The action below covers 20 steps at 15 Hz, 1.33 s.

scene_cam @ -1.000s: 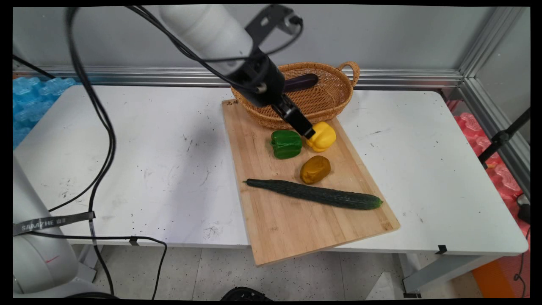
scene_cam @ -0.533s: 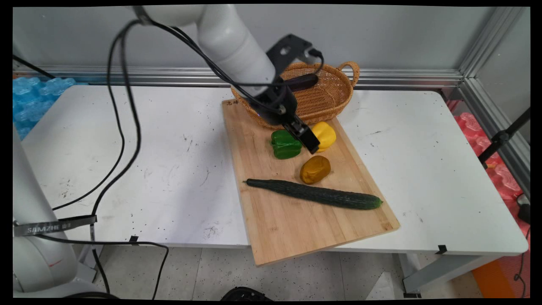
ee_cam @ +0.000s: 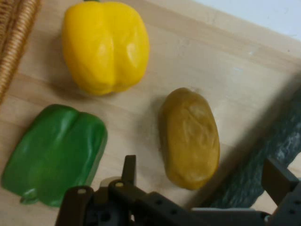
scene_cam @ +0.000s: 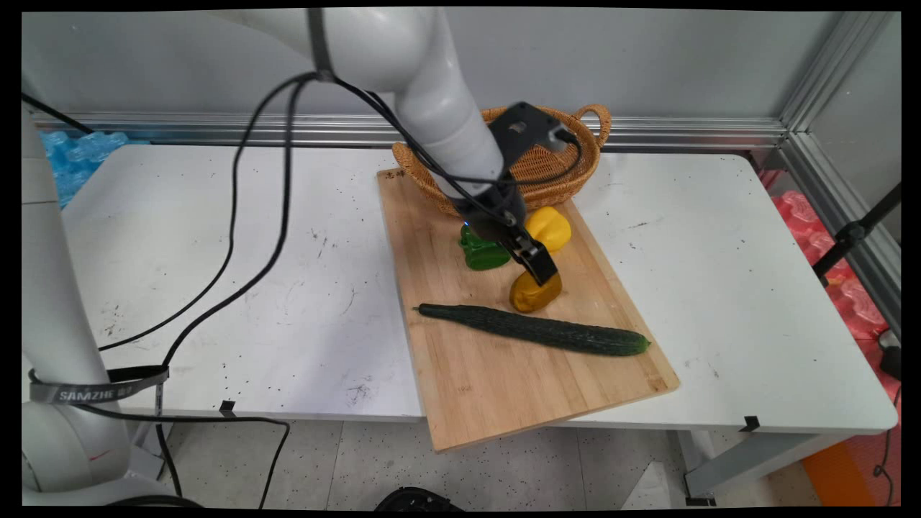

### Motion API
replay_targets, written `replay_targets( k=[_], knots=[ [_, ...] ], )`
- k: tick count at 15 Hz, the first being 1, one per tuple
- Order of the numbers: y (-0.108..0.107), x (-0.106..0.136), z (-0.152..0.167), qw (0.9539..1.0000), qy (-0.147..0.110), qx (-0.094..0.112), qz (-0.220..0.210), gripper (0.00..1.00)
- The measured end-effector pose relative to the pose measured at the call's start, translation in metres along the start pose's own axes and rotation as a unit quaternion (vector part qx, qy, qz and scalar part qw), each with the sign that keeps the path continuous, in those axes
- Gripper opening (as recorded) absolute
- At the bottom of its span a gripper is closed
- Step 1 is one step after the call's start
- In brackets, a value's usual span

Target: Pick up the potato from the cutting board

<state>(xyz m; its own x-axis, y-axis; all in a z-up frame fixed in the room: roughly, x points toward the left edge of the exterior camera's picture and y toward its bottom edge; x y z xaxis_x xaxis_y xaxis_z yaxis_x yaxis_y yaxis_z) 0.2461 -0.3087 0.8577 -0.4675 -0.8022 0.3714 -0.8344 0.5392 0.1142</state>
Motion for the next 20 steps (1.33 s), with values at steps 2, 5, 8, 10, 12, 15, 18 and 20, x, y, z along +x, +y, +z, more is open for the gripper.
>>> replay_targets(
  k=[2,5,8,10,12,15,18,20],
  knots=[
    [0.005,0.004,0.01,1.0,-0.006,0.003,0.001,1.0],
    [0.013,0.012,0.028,0.9998,-0.017,0.009,0.007,1.0],
    [0.018,0.017,0.041,0.9995,-0.026,0.014,0.01,1.0],
    [0.021,0.019,0.05,0.9993,-0.032,0.018,0.011,1.0],
    [0.023,0.02,0.055,0.999,-0.037,0.021,0.011,1.0],
    [0.025,0.021,0.062,0.9987,-0.043,0.024,0.011,1.0],
    [0.027,0.021,0.067,0.9984,-0.049,0.027,0.013,0.0],
    [0.029,0.022,0.069,0.9982,-0.051,0.029,0.016,0.0]
  ],
)
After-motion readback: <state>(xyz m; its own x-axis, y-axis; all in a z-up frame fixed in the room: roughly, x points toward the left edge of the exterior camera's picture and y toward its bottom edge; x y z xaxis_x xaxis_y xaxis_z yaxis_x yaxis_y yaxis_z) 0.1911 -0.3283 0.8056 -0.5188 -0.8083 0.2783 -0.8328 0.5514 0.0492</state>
